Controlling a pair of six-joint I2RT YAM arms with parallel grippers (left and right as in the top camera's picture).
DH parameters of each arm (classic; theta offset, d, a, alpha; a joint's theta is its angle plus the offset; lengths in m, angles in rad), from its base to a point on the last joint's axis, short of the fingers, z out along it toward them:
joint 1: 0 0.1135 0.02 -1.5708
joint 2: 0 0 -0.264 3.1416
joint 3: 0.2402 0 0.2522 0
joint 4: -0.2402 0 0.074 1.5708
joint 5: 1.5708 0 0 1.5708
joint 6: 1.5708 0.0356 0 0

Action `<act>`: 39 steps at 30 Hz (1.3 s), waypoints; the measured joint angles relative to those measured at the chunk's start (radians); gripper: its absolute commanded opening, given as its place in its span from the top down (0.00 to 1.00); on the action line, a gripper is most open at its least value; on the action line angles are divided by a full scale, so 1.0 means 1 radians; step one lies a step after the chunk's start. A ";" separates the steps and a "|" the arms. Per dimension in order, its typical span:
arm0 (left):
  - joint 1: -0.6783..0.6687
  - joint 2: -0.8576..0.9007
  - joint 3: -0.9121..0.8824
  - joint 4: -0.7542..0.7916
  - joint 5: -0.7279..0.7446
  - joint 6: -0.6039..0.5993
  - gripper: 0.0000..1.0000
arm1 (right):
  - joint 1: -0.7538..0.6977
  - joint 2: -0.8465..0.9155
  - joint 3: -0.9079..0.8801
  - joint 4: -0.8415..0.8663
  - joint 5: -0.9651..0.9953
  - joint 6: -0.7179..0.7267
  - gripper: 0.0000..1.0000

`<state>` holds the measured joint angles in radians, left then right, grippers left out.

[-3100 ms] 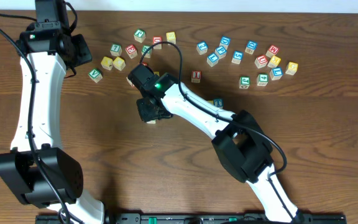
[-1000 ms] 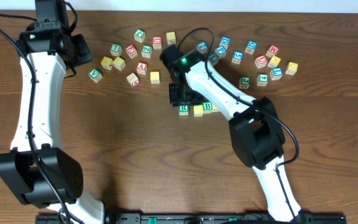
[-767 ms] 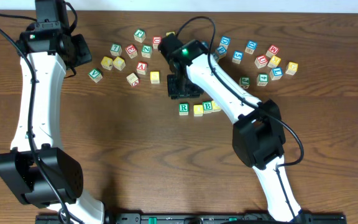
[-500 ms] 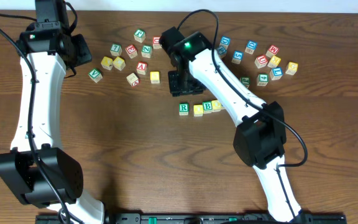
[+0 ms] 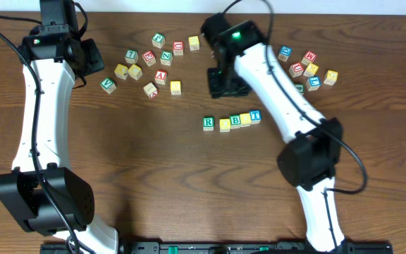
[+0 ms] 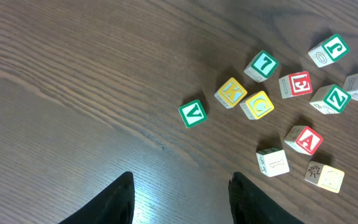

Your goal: Spell out ROBOT

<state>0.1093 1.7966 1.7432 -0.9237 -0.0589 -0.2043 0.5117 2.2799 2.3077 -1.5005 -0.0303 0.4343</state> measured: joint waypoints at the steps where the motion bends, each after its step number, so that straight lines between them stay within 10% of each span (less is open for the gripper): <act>1: 0.000 0.000 0.000 0.000 0.000 0.000 0.51 | -0.014 -0.017 0.000 -0.011 0.000 -0.006 0.55; 39: 0.000 0.000 0.000 0.000 0.000 0.000 0.51 | -0.265 -0.091 -0.586 0.329 0.034 -0.151 0.49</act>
<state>0.1093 1.7966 1.7432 -0.9237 -0.0589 -0.2043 0.2470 2.1887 1.7222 -1.1717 0.0040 0.2832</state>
